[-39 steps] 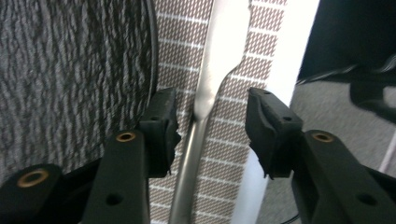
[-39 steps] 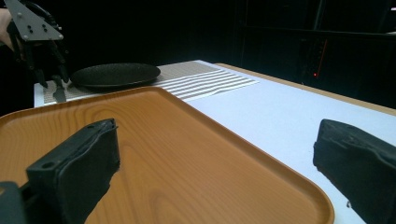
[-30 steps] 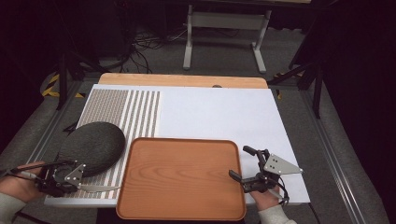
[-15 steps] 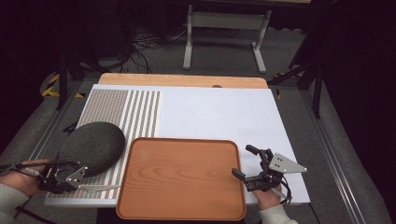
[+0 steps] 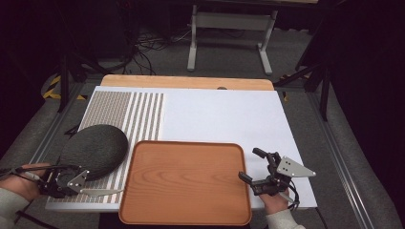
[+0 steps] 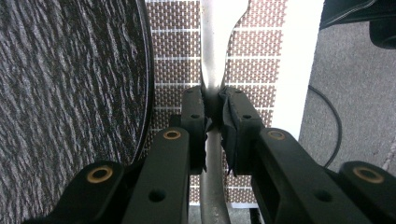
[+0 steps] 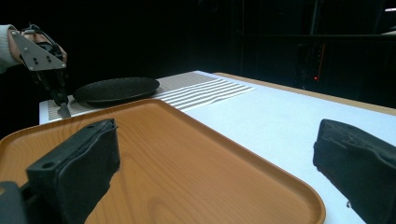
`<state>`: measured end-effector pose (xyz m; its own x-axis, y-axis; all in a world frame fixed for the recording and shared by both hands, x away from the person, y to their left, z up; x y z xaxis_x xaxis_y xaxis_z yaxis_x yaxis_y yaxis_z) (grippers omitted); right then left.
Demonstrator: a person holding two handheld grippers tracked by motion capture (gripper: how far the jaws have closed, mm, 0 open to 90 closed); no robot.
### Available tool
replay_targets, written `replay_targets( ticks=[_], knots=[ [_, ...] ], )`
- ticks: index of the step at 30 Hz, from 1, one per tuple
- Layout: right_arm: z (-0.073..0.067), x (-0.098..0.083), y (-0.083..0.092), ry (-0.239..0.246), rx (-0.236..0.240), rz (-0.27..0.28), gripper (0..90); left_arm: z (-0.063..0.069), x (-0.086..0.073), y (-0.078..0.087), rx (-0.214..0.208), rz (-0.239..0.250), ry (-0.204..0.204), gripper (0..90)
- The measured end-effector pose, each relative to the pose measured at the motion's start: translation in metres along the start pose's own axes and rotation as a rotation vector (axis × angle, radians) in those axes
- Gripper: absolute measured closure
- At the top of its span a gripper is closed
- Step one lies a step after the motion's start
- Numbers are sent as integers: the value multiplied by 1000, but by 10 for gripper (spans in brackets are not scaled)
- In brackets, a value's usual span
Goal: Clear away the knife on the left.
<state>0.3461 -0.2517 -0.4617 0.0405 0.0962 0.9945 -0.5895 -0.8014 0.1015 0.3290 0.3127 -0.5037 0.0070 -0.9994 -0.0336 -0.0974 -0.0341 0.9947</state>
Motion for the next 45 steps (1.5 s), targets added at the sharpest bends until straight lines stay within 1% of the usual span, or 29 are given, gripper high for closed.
replay_targets(
  ticks=[1, 2, 5, 6, 7, 8, 11, 12, 14, 15, 16, 17, 18, 22, 26, 27, 28, 30, 31, 32, 33, 35, 36, 38, 40, 41, 43, 44, 45],
  knots=[
    [0, 0, 0, 1, 0, 1, 11, 0, 0, 0, -1, 5, 2, 802],
    [0, 0, 0, 1, -2, 1, 11, 1, -1, 1, 3, 2, 15, 802],
    [0, 0, 1, 0, -3, 1, 11, 1, -3, 4, -6, 1, 24, 802],
    [0, 0, 1, 1, -2, 2, 11, 3, -4, 5, -16, 1, 24, 802],
    [0, 0, 1, -3, 0, 2, 11, 4, -4, 6, -7, 4, 20, 802],
    [0, 0, 1, -3, -1, 3, 11, 5, -4, 9, 0, 14, 19, 802],
    [0, 0, 1, -1, -1, 3, 11, 7, -5, 19, 3, 57, 40, 802],
    [0, 0, 1, -2, 0, 3, 11, 7, -6, 23, 13, 73, 41, 802],
    [0, 0, 1, -3, -1, 3, 11, 8, -6, 28, 6, 88, 49, 802],
    [0, 0, 1, -4, -2, 3, 11, 8, -7, 32, 21, 95, 46, 801],
    [0, 0, 1, -4, -2, 4, 11, 8, -7, 34, 22, 102, 50, 802],
    [0, 0, 1, -7, -1, 5, 11, 8, -7, 37, 22, 111, 59, 801],
    [0, 0, 1, -7, -1, 5, 11, 8, -7, 40, 33, 123, 67, 802],
    [0, 0, 1, -4, 1, 5, 11, 7, -5, 52, 48, 184, 96, 802],
    [0, 1, 1, -5, -2, 8, 11, 7, 0, 63, 53, 276, 110, 801],
    [0, 1, 1, -5, -2, 8, 11, 7, 0, 63, 53, 276, 110, 801],
    [0, 1, 1, -6, -1, 7, 11, 9, 4, 69, 60, 327, 110, 801],
    [0, 1, 1, -6, -1, 5, 11, 9, 9, 74, 60, 371, 114, 801],
    [0, 1, 1, -6, 1, 4, 11, 9, 10, 76, 61, 384, 121, 801],
    [0, 1, 1, -6, 1, 3, 11, 9, 13, 78, 63, 395, 129, 801],
    [-1, 1, 1, -5, 0, 0, 11, 9, 13, 78, 63, 395, 129, 801],
    [-1, 1, 1, -3, -1, 0, 11, 9, 18, 81, 60, 399, 143, 801],
    [-1, 1, 1, -4, 0, 0, 11, 10, 21, 81, 55, 397, 162, 801],
    [0, 0, 0, -3, -2, 0, 12, 8, 26, 81, 66, 395, 184, 801],
    [0, 0, 0, -6, -3, 1, 12, 6, 31, 81, 61, 411, 203, 801],
    [0, 0, 0, -4, -3, 1, 12, 6, 31, 81, 61, 411, 203, 801],
    [0, 1, 1, -3, -3, -1, 12, 4, 37, 83, 48, 442, 241, 801],
    [0, 1, 1, -4, -3, -1, 12, 4, 38, 83, 45, 447, 249, 801],
    [0, 1, 1, -4, -3, 0, 12, 4, 40, 84, 34, 454, 261, 801]
  ],
)
Point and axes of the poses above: each handheld gripper's, and its own axes: y roughly backward along the jaws, x roughly out of its top, z roughly to its right, the point moved 5 cm from there along -y, roughly forward along the jaws, and after that the axes turned 1 degree about y, right-handed, at the moved point
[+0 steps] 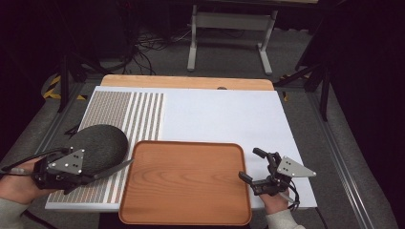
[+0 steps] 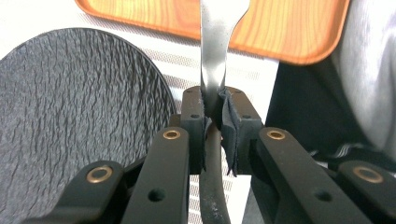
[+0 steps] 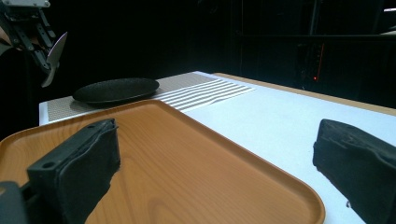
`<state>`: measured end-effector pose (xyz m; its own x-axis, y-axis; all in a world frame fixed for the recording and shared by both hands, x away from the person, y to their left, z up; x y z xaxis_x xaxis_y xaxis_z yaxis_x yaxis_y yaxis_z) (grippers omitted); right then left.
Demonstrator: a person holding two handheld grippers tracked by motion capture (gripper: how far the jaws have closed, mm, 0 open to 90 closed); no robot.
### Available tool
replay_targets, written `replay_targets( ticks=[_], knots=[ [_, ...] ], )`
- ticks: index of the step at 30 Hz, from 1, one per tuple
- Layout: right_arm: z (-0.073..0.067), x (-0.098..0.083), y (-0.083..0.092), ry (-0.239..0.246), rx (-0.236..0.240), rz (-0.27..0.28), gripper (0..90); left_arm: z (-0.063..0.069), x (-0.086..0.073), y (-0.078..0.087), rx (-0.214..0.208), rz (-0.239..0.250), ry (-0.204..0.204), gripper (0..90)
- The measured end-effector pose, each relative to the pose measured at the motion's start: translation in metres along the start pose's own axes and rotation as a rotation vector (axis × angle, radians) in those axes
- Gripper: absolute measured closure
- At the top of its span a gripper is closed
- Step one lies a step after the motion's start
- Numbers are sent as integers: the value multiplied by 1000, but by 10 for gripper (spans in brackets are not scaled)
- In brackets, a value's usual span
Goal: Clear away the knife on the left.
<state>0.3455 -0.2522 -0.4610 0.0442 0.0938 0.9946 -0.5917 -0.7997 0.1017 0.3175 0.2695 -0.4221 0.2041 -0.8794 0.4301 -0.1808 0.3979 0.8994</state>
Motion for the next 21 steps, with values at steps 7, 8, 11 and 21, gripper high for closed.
replay_targets(
  ticks=[7, 8, 11, 21],
  knots=[
    [1, 0, 0, 3, -3, -2, 14, 2, 17, -4, -29, 3, 108, 801],
    [1, 0, 0, 3, -3, -2, 14, 3, 19, -5, -31, 3, 118, 801],
    [0, 0, 0, 3, -2, -3, 14, 4, 26, -6, -30, 2, 154, 801],
    [0, 0, 0, 7, 0, 1, 14, 7, 44, -15, -79, 95, 266, 801]
  ],
)
Point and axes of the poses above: each handheld gripper's, and its own axes: y roughly backward along the jaws, x roughly out of its top, z roughly to its right, the point moved 5 cm from there along -y, roughly forward along the jaws, and after that the axes turned 1 degree about y, right-handed, at the moved point
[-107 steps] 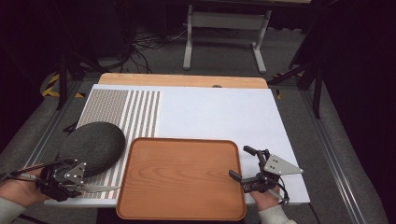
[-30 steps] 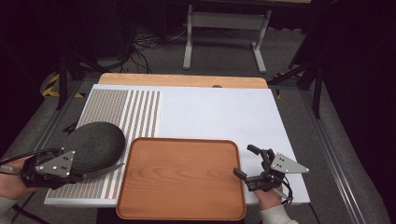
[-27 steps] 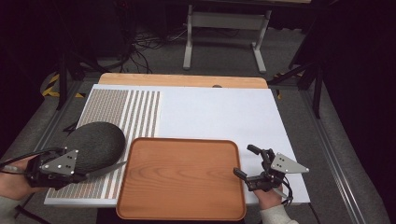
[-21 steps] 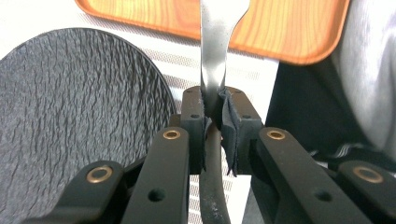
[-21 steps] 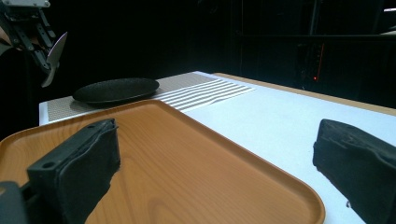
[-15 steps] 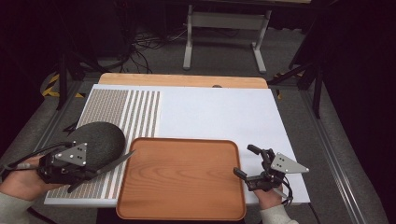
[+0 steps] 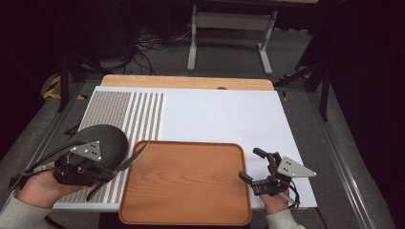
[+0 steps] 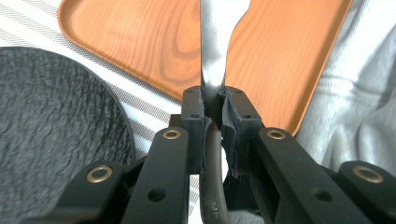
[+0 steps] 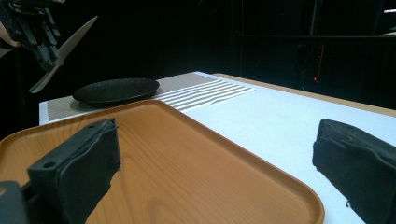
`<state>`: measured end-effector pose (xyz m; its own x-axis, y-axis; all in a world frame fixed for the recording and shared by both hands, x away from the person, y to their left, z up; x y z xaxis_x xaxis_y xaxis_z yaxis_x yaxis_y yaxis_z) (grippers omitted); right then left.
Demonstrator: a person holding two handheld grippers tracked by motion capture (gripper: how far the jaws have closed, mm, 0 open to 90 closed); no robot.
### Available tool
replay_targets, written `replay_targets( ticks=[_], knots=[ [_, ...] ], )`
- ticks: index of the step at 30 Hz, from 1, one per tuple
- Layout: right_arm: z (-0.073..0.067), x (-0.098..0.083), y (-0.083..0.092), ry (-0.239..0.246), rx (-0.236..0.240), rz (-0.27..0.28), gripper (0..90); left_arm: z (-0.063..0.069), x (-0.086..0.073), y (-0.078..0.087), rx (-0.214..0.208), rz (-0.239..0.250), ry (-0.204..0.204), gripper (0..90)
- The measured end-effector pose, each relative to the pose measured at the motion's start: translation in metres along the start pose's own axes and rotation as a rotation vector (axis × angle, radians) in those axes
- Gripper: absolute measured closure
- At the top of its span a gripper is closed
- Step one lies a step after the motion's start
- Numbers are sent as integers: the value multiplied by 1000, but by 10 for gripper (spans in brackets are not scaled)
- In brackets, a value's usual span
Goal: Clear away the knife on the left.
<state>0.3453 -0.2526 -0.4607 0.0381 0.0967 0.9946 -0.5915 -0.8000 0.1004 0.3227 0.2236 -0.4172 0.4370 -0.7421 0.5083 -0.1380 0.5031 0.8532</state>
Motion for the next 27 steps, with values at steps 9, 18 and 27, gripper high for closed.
replay_targets(
  ticks=[9, 18, 27],
  knots=[
    [0, 0, 0, 2, 2, 0, 14, 11, 18, -22, -34, 74, 46, 801],
    [0, 1, 0, -5, 12, 7, 14, 16, 29, -43, -76, 131, 72, 801],
    [-1, 0, 0, -3, 10, 0, 14, 23, 33, -58, -96, 133, 79, 801]
  ],
)
Point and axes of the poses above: each handheld gripper's, and its own axes: y roughly backward along the jaws, x roughly out of its top, z roughly to its right, the point moved 5 cm from there along -y, roughly forward along the jaws, and after that the axes turned 1 degree about y, right-handed, at the moved point
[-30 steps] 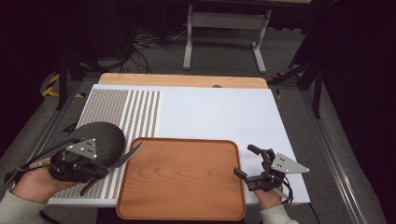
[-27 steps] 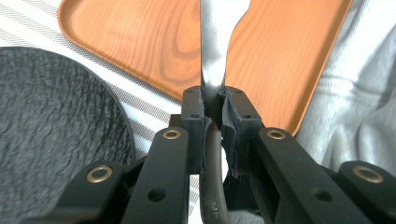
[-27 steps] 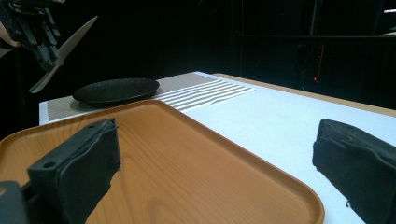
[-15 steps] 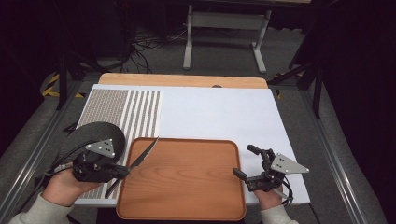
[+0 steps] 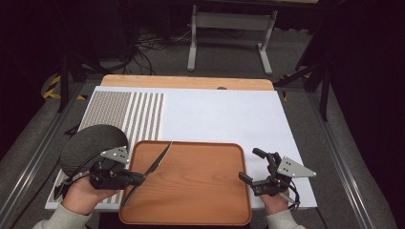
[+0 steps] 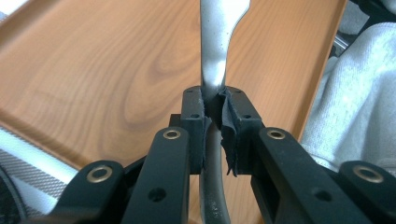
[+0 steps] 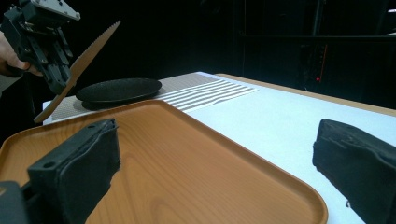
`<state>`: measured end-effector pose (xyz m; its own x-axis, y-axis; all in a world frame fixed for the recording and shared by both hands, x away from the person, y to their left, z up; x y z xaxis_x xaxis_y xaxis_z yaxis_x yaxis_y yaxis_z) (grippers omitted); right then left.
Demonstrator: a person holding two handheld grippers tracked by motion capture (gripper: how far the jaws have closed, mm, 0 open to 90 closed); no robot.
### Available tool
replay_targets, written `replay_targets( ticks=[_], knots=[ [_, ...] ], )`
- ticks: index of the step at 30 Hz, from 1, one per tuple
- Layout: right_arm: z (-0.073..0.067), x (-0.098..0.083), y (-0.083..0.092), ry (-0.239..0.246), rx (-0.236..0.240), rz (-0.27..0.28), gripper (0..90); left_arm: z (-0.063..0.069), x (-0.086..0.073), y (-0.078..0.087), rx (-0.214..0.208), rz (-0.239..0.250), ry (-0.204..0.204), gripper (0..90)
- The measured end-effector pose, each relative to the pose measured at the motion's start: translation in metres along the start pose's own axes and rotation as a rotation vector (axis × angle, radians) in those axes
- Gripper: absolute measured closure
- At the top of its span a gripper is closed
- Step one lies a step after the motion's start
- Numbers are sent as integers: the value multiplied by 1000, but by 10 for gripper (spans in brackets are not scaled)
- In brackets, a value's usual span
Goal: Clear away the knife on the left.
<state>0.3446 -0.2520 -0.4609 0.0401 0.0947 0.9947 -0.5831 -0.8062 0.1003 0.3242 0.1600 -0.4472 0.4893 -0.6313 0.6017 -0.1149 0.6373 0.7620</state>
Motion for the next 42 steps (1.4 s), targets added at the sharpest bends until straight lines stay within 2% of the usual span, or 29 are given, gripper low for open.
replay_targets(
  ticks=[7, 17, 20, 23, 26, 32, 34, 36, 42],
  knots=[
    [-1, -1, -1, 1, 3, -4, 14, 1, 1, -10, 11, -22, -1, 801],
    [-1, -1, -1, 2, 4, -4, 14, 4, 0, -17, 10, -53, 25, 801],
    [-1, -1, -1, 1, 5, -5, 14, 4, 0, -21, 19, -65, 16, 801],
    [-1, -1, -1, -1, 5, -3, 14, 4, -1, -25, -2, -79, 31, 801],
    [-1, -1, -1, 0, 6, -3, 14, 3, -2, -29, 11, -104, 34, 801],
    [-1, -1, -1, -5, 5, -1, 15, 5, -2, -33, 25, -114, 39, 800],
    [0, -1, 0, -7, 2, 0, 15, 6, -2, -35, 33, -125, 52, 801],
    [0, -1, 0, -6, 2, 1, 15, 6, -2, -37, 41, -141, 42, 801],
    [0, -1, -1, -6, 2, 0, 15, 8, -2, -43, 47, -167, 46, 799]
  ],
)
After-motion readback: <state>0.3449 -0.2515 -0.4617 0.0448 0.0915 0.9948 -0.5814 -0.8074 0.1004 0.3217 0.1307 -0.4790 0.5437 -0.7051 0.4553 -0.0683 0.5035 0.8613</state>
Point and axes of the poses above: each handheld gripper's, and its own axes: y roughly backward along the jaws, x roughly out of its top, z roughly to its right, the point moved 5 cm from there along -y, roughly forward along the jaws, and after that the axes turned 1 degree about y, right-handed, at the moved point
